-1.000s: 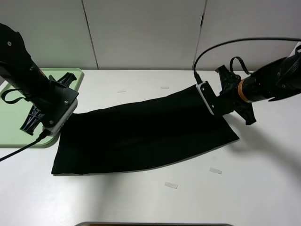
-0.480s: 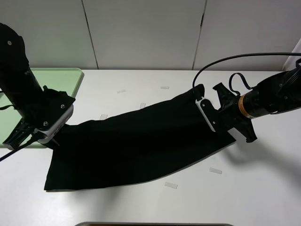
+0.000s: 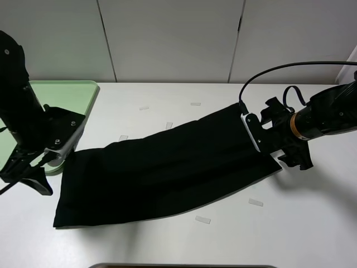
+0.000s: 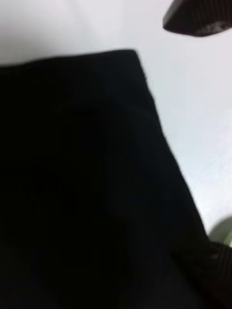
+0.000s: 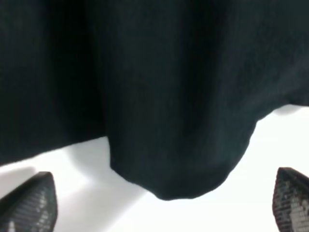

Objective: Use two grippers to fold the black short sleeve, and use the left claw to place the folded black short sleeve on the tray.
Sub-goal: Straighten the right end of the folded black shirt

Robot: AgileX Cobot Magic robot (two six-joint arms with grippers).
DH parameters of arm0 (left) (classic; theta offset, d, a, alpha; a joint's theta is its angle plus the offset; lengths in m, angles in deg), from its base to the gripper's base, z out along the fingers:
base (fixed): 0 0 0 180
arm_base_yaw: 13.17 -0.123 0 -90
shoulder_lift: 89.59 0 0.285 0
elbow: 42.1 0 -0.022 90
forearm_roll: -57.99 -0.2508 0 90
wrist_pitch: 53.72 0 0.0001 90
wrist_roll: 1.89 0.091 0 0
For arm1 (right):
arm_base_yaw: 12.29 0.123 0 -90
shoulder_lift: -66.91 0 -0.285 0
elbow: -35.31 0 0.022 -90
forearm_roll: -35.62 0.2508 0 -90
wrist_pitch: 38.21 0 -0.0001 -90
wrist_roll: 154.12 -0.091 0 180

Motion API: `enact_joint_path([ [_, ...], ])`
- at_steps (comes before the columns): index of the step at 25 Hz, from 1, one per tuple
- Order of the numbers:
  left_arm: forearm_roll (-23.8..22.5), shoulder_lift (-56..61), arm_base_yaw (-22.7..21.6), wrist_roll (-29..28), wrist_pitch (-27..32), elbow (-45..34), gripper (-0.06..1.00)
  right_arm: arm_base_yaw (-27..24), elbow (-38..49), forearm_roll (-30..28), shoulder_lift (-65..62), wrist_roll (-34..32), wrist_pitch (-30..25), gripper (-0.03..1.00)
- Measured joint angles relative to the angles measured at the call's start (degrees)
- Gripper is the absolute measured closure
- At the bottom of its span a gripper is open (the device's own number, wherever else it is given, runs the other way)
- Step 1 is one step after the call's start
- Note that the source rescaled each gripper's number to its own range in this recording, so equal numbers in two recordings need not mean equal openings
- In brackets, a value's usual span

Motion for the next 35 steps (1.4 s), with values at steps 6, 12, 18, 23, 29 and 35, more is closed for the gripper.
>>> enact_joint_path([
  [6,0.18,0.00,0.00,-1.45,-2.92,0.00,0.06,0.00,0.00,1.19,-0.27,-0.05,-2.47,-0.03],
  [12,-0.83,3.18,0.00,-4.97,-11.55,1.39,0.06,0.00,-2.96,1.45,-8.41,-2.83,-4.54,-0.03],
  [18,0.41,13.99,-0.05,-13.54,-23.96,6.48,0.06,0.00,-6.62,2.76,-21.89,-17.45,-0.86,-0.03],
  [23,4.07,27.55,-0.05,-22.58,-28.44,7.54,0.04,0.00,-7.25,4.16,-34.32,-31.98,4.94,-0.03],
  [29,5.12,41.59,-0.05,-24.18,-25.45,7.54,-0.05,0.00,-7.25,4.70,-46.94,-36.08,9.30,-0.03],
  [35,5.15,57.37,-0.05,-34.77,-16.68,7.55,-0.06,0.00,-7.25,11.68,-57.11,-36.27,10.39,-0.03],
])
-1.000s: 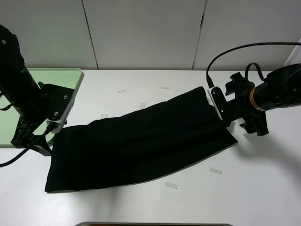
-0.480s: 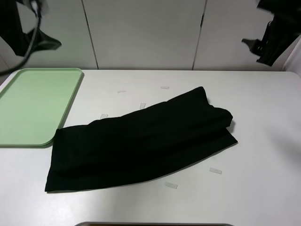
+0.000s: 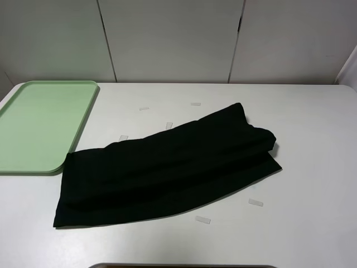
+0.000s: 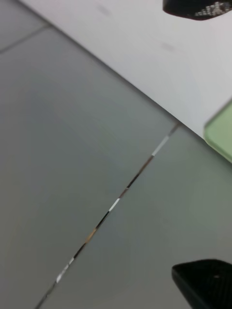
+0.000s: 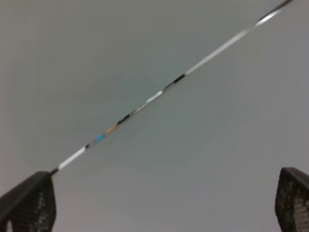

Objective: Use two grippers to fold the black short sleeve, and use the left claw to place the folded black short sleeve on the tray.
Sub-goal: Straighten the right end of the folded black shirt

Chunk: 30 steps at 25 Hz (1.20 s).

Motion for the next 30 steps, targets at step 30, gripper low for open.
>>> enact_joint_path([
  [30,-3.89,39.25,0.00,-33.78,34.42,-21.32,-0.06,0.00,0.00,14.61,-10.03,0.05,-2.44,-0.03],
])
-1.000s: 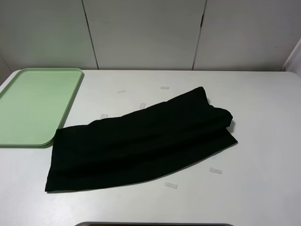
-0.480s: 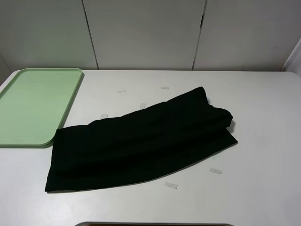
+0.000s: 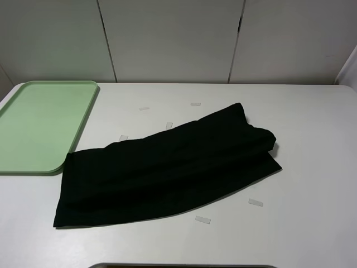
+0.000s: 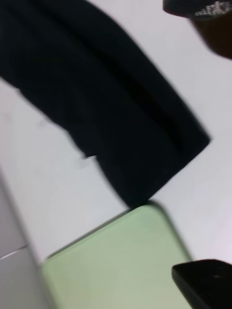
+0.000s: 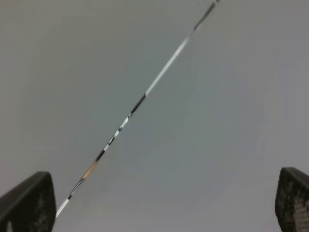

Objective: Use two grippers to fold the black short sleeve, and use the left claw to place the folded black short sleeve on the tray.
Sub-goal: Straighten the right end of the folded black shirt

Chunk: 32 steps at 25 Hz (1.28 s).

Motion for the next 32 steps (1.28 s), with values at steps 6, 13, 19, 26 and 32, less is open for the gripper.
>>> enact_joint_path([
  [6,0.40,0.05,0.00,-0.97,-0.79,-6.35,-0.06,0.00,0.00,8.39,0.00,0.00,-8.79,-0.03],
  [13,0.02,0.04,0.00,-4.11,-5.09,-8.42,-0.06,0.00,0.00,24.90,0.00,0.22,-25.38,-0.03],
  [19,-0.03,0.04,0.00,-4.40,-5.14,-8.42,-0.06,0.00,0.00,39.56,0.00,4.05,-37.69,-0.03],
  [26,-0.03,0.04,0.00,-4.45,-5.19,-8.42,-0.06,0.00,0.00,49.68,0.00,4.98,-46.79,-0.03],
  [32,-0.03,0.04,0.00,-4.45,-5.25,-8.53,-0.06,0.00,0.00,52.51,1.14,8.60,-47.10,-0.03],
])
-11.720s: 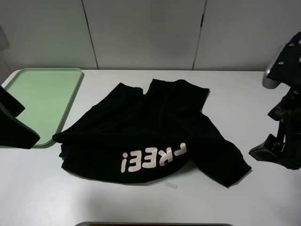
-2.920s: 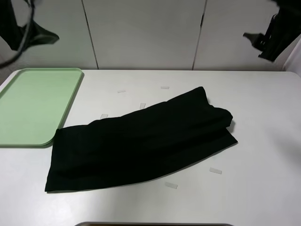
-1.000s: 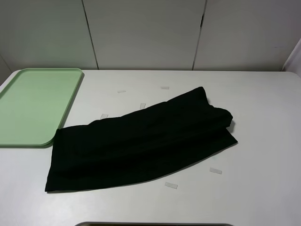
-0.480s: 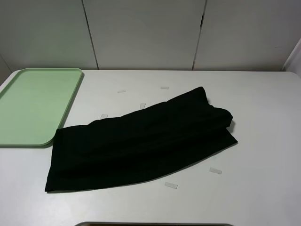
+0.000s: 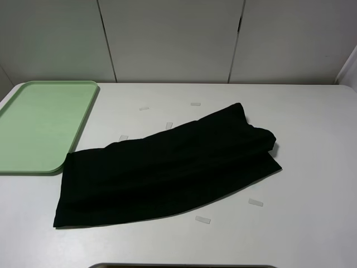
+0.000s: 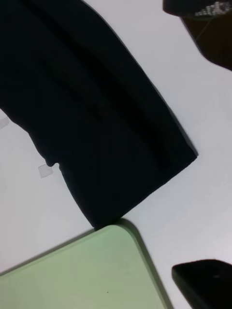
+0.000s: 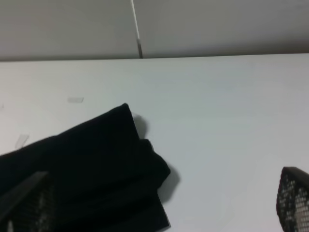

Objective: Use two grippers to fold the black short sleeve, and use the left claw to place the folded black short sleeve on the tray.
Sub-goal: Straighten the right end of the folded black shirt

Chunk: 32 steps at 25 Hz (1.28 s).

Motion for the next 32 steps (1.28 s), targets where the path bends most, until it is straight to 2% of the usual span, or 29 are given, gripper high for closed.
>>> enact_joint_path([
  [3,0.00,0.00,0.00,0.00,0.00,-0.06,-0.06,0.00,0.00,0.96,4.84,1.94,0.00,-0.03],
  [6,0.00,0.00,0.00,0.00,0.00,-0.06,-0.06,0.00,0.00,4.86,12.43,6.53,0.30,-0.03],
  [11,0.00,0.00,0.00,0.00,0.00,-0.06,-0.06,0.00,-0.05,18.51,27.27,20.24,5.60,-0.03],
  [13,0.00,0.00,0.00,0.00,0.00,-0.06,-0.06,0.00,-1.01,21.12,34.28,24.32,7.70,-0.03],
  [19,0.00,0.00,0.00,0.00,0.00,-0.06,-0.06,-2.79,-9.73,22.27,50.13,26.96,8.48,-0.03],
  [25,-0.02,0.00,0.00,0.00,0.00,-0.06,-0.06,-8.87,-21.23,22.39,63.38,32.30,6.35,-0.03],
  [32,-0.02,0.00,0.00,0.00,0.00,-0.06,-0.06,-13.94,-28.44,22.34,73.08,40.06,2.45,-0.03],
])
